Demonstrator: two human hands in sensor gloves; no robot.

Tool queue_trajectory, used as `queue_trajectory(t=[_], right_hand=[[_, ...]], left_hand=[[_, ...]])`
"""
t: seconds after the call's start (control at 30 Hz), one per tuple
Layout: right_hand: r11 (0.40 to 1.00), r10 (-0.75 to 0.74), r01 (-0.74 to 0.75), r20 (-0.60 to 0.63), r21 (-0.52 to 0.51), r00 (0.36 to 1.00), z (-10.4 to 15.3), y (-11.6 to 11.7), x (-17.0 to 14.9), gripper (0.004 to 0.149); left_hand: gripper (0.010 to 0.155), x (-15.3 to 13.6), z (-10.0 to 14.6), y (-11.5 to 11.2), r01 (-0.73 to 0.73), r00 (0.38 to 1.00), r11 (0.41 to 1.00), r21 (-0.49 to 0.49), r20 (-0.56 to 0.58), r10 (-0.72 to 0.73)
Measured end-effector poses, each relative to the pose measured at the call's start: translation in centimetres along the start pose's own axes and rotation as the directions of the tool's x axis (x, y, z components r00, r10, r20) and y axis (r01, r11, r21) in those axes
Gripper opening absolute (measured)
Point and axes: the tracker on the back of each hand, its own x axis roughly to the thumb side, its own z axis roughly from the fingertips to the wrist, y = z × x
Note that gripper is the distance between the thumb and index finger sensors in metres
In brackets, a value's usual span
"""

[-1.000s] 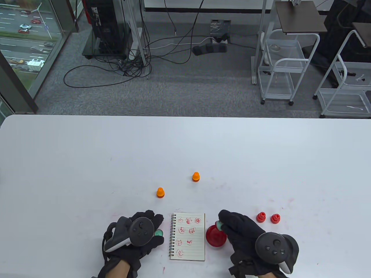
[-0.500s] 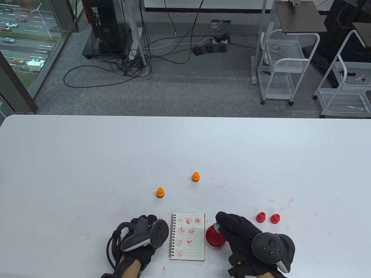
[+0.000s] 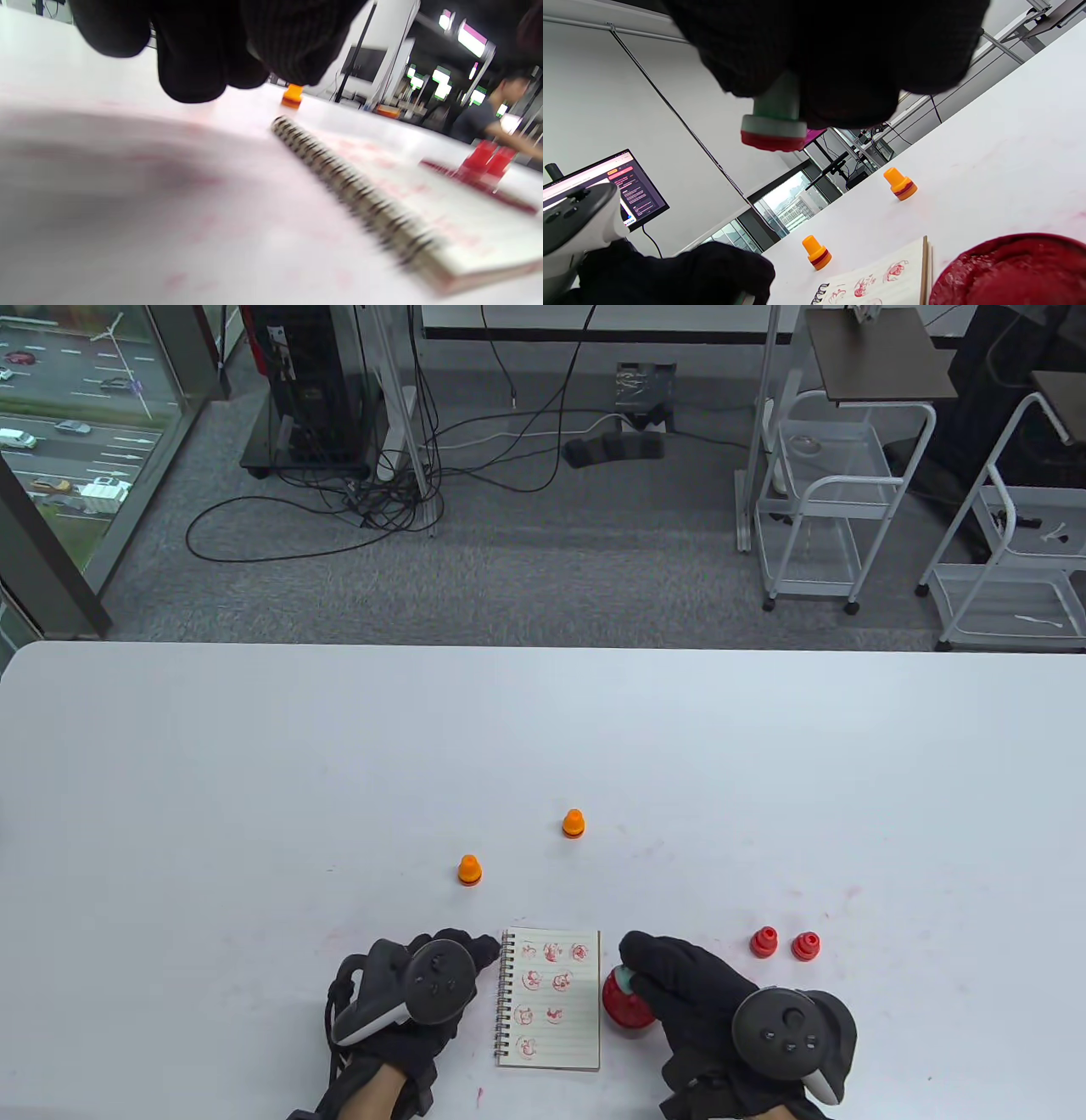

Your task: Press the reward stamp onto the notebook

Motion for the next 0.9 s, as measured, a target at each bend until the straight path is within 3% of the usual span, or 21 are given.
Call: queue_trajectory(t=[0.2,0.33,0.53,0.9], right_hand=[[1.000,-0.003,0.003,0.037,0.008,0.999,0.1,0.5,0.7,0.043],[0.999,-0.040,0.039,0.055,0.019,0.998,0.0,0.8,1.3,0.045],[0.991,-0.128,0.123,0.087,0.060,0.988,0.2,1.5,2.5,0.045],[0.994,-0.071,0.055,0.185,0.092,0.980,0.5,3.1,4.6,0.043]], left_hand=[[0.068,1.0,0.5,0.8,-0.158,0.984,0.984,0.077,0.096,0.150],[0.064,2.2,0.7,1.0,-0.199,0.970,0.976,0.091,0.158,0.183],[0.070,4.2,1.1,0.9,-0.142,0.962,0.978,0.156,0.255,0.099],[0.071,5.7,1.4,1.0,-0.173,0.937,0.968,0.180,0.333,0.106]])
